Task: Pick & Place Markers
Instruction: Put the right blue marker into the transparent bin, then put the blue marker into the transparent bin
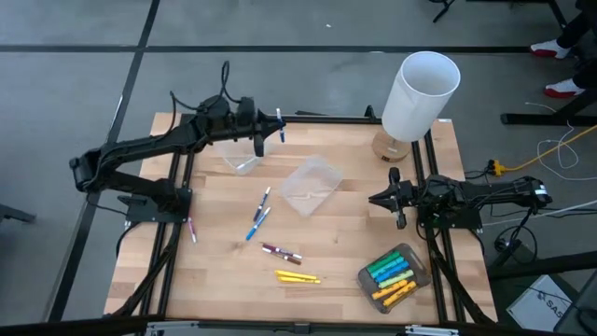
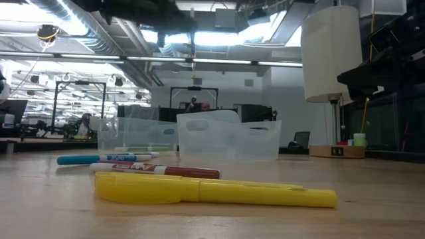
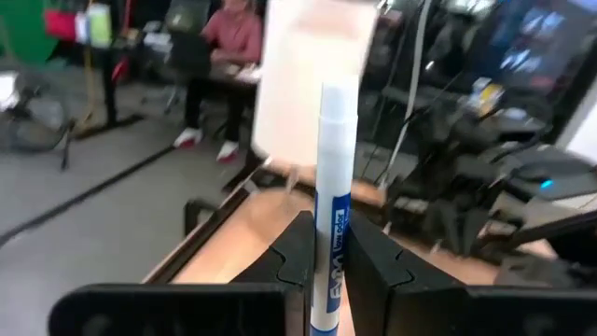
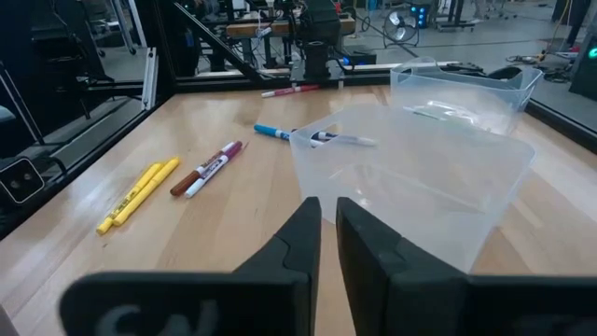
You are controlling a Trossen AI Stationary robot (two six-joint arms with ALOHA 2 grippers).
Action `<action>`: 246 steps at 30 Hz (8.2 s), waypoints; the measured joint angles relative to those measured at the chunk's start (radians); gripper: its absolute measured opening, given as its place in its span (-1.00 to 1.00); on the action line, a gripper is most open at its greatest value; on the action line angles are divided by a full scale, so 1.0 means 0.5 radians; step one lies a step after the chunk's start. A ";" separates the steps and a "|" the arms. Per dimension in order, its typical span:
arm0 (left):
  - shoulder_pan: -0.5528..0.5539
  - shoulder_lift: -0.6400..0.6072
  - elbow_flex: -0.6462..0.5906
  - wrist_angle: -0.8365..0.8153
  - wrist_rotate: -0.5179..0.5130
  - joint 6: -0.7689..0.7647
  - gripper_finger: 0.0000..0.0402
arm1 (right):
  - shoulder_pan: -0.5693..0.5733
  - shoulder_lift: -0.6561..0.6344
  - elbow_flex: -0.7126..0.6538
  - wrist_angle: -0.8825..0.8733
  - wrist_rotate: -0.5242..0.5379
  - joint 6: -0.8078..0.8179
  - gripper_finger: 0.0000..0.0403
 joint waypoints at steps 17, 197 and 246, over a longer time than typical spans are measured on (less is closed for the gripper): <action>0.432 0.001 0.000 -0.809 -0.029 0.145 -0.84 | 0.000 0.000 0.000 0.000 -0.001 -0.002 -0.80; -1.609 0.445 0.002 -1.422 -0.255 -1.973 -0.18 | 0.000 0.001 0.001 -0.001 -0.001 0.001 -0.80; -1.484 0.611 0.195 -2.027 -0.614 -1.974 -0.23 | 0.000 0.001 0.001 -0.001 -0.001 0.001 -0.80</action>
